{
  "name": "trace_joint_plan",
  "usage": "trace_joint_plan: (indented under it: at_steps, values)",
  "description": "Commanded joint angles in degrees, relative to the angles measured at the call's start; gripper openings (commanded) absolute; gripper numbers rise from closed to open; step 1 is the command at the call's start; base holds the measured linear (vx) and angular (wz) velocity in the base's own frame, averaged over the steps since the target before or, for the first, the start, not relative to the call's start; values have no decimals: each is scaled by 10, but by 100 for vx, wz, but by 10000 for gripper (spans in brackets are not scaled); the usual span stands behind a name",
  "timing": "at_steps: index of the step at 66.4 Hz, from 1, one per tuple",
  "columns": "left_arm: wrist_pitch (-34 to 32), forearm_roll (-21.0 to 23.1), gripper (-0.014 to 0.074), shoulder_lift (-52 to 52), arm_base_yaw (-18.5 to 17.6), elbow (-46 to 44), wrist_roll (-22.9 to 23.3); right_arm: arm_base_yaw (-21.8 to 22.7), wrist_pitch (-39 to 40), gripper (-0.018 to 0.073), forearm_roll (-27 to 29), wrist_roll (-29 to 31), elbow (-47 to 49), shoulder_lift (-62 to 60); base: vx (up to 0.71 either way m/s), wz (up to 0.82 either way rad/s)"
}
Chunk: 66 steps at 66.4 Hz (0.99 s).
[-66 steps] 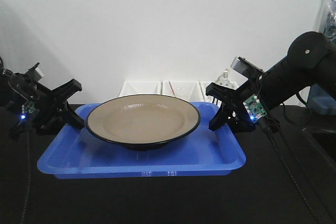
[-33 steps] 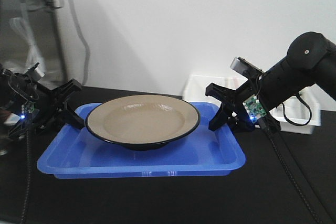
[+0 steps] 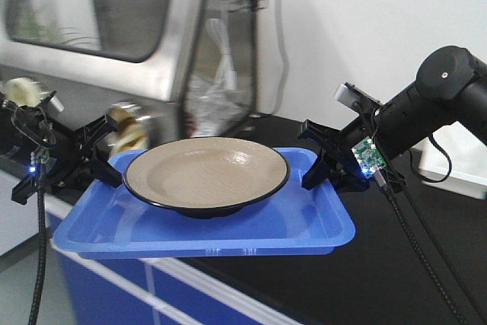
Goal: Place disk in tray to left cabinet
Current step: 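Hold the tray level with both grippers while driving to the cabinet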
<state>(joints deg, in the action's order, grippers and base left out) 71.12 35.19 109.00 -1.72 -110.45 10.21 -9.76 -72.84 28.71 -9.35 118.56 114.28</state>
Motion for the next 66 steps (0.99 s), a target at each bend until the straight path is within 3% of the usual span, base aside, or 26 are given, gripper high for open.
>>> trace_joint_plan:
  at_steps: [1,66]
  values:
    - [8,115,-1,-38,-15,-22,9,-15,0,-5,105,7,21,-41,-6,69]
    - [8,115,0,-38,-15,-22,9,-15,0,-5,105,7,21,-41,3,66]
